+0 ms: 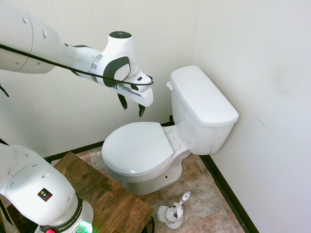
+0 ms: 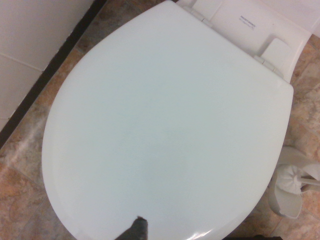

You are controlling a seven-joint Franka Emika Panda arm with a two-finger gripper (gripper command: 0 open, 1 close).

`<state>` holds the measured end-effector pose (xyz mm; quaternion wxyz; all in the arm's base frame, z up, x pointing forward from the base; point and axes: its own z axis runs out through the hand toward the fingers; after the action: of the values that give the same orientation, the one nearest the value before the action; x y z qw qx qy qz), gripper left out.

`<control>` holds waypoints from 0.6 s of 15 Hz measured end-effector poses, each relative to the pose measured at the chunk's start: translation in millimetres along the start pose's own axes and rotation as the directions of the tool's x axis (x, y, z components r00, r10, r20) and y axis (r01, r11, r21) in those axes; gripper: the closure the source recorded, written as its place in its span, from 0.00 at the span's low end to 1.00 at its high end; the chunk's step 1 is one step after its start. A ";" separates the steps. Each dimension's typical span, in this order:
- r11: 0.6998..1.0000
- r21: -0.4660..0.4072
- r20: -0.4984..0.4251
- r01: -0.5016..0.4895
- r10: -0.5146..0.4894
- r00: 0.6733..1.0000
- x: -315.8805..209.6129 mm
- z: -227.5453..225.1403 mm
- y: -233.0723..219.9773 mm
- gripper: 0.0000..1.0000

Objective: Flush the toilet

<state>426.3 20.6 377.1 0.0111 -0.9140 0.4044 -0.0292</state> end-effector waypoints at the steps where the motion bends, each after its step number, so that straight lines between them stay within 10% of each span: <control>1: 1.000 -0.001 0.001 0.000 0.000 1.000 0.2 0.4 -0.4 0.00; 9: 0.988 0.092 -0.070 -0.126 0.132 0.989 10.3 4.4 -86.3 0.00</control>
<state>497.2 71.0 377.0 0.0375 -0.8828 0.4612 -0.0807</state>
